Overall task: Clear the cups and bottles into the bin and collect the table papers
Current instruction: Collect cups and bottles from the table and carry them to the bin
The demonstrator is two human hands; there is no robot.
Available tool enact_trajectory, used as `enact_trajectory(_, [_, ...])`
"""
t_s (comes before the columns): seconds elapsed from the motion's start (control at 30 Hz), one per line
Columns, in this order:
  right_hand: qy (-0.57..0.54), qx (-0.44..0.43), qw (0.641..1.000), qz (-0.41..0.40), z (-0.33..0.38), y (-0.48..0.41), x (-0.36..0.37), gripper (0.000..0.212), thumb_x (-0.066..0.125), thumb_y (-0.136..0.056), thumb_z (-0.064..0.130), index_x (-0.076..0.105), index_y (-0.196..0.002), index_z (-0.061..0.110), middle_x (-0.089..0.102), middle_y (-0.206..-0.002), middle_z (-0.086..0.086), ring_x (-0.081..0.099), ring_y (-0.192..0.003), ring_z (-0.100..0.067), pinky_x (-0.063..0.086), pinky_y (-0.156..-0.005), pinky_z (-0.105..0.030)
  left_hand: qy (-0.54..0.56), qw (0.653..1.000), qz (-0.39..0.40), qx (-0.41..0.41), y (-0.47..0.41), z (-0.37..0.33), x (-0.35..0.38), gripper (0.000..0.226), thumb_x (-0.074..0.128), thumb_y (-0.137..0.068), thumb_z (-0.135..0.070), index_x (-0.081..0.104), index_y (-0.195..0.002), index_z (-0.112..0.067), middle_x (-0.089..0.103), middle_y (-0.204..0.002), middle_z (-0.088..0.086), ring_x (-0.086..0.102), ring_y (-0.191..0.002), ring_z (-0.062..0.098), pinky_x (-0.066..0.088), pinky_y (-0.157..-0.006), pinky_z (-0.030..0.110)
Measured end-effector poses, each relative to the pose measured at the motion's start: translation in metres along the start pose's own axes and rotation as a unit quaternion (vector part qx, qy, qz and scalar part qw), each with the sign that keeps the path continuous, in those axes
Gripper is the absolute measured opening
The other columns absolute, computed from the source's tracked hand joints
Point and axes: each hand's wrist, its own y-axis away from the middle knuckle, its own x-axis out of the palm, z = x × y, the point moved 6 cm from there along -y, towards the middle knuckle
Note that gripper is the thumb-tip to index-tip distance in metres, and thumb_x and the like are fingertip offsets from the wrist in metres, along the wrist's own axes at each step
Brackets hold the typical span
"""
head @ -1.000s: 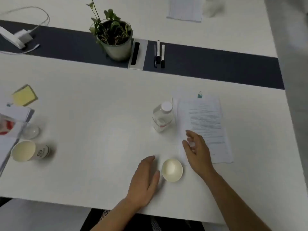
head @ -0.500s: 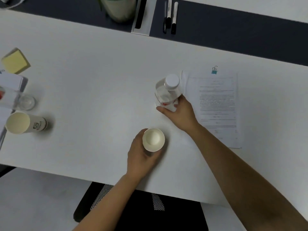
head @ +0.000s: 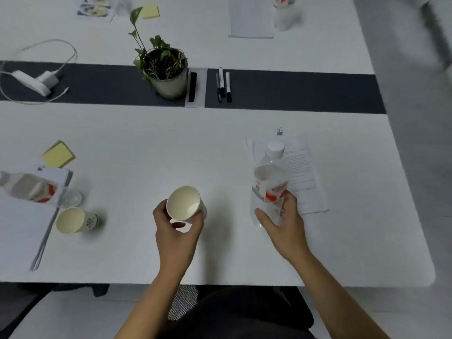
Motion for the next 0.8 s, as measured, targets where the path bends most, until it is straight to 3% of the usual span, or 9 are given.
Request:
enact_trajectory(0.1, [-0.032, -0.003, 0.997, -0.065, 0.010, 0.048, -0.033, 0.059, 0.078, -0.082, 0.035, 0.044, -0.128, 0.049, 0.061, -0.120, 0.030, 0.058, -0.108, 0.014, 0.044, -0.079, -0.001, 0.043, 0.998, 0.032, 0.036, 0.013, -0.024, -0.009, 0.073, 0.077, -0.061, -0.054, 0.045, -0.124, -0.039, 0.052, -0.118, -0.031, 0.061, -0.097, 0.004, 0.048, -0.075, 0.023])
enact_trajectory(0.2, [-0.030, 0.001, 0.989, -0.145, 0.001, 0.094, -0.065, 0.055, 0.074, -0.072, 0.051, 0.048, -0.120, 0.051, 0.062, -0.115, 0.032, 0.058, -0.106, 0.013, 0.044, -0.081, -0.002, 0.050, 0.992, 0.091, 0.067, 0.027, -0.032, -0.003, 0.075, 0.075, -0.055, -0.060, 0.050, -0.123, -0.041, 0.056, -0.117, -0.030, 0.060, -0.095, -0.004, 0.047, -0.078, 0.024])
enact_trajectory(0.3, [-0.059, 0.032, 0.972, -0.225, -0.023, 0.138, -0.096, 0.067, 0.074, -0.071, 0.057, 0.049, -0.132, 0.045, 0.062, -0.124, 0.025, 0.060, -0.115, -0.002, 0.049, -0.096, -0.027, 0.052, 0.981, 0.164, 0.087, 0.043, -0.041, 0.025, 0.074, 0.075, -0.055, -0.060, 0.051, -0.123, -0.043, 0.057, -0.118, -0.029, 0.061, -0.097, -0.002, 0.049, -0.081, 0.029])
enact_trajectory(0.37, [-0.084, 0.039, 0.954, -0.284, -0.034, 0.170, -0.122, 0.067, 0.075, -0.076, 0.051, 0.048, -0.136, 0.039, 0.063, -0.127, 0.021, 0.062, -0.116, -0.005, 0.051, -0.097, -0.033, 0.051, 0.969, 0.217, 0.111, 0.061, -0.056, 0.055, 0.071, 0.075, -0.057, -0.059, 0.051, -0.122, -0.043, 0.057, -0.119, -0.028, 0.062, -0.099, -0.002, 0.050, -0.083, 0.028])
enact_trajectory(0.5, [-0.113, 0.029, 0.912, -0.394, -0.050, 0.231, -0.183, 0.057, 0.076, -0.080, 0.040, 0.052, -0.131, 0.033, 0.068, -0.117, 0.023, 0.065, -0.105, 0.004, 0.053, -0.083, -0.014, 0.050, 0.935, 0.300, 0.181, 0.121, -0.103, 0.115, 0.066, 0.079, -0.064, -0.048, 0.050, -0.124, -0.041, 0.057, -0.117, -0.028, 0.065, -0.101, 0.017, 0.053, -0.085, 0.035])
enact_trajectory(0.63, [-0.124, 0.015, 0.882, -0.455, -0.072, 0.271, -0.237, 0.056, 0.077, -0.083, 0.035, 0.050, -0.132, 0.032, 0.064, -0.121, 0.024, 0.062, -0.105, 0.010, 0.048, -0.076, -0.003, 0.077, 0.901, 0.342, 0.254, 0.188, -0.143, 0.158, 0.061, 0.078, -0.071, -0.035, 0.051, -0.127, -0.034, 0.057, -0.117, -0.029, 0.061, -0.104, 0.006, 0.051, -0.084, 0.029])
enact_trajectory(0.73, [-0.132, -0.004, 0.859, -0.494, -0.107, 0.313, -0.297, 0.057, 0.076, -0.081, 0.040, 0.049, -0.131, 0.033, 0.064, -0.122, 0.024, 0.062, -0.108, 0.009, 0.047, -0.080, -0.003, 0.086, 0.883, 0.367, 0.279, 0.267, -0.151, 0.202, 0.063, 0.078, -0.070, -0.038, 0.051, -0.127, -0.036, 0.057, -0.118, -0.029, 0.062, -0.107, 0.009, 0.050, -0.084, 0.026])
enact_trajectory(0.8, [-0.139, -0.007, 0.852, -0.504, -0.136, 0.336, -0.336, 0.062, 0.076, -0.079, 0.043, 0.049, -0.135, 0.031, 0.064, -0.125, 0.022, 0.061, -0.111, 0.008, 0.048, -0.084, -0.005, 0.098, 0.876, 0.379, 0.283, 0.317, -0.151, 0.230, 0.066, 0.077, -0.066, -0.045, 0.051, -0.127, -0.036, 0.058, -0.117, -0.028, 0.062, -0.102, 0.003, 0.050, -0.083, 0.027])
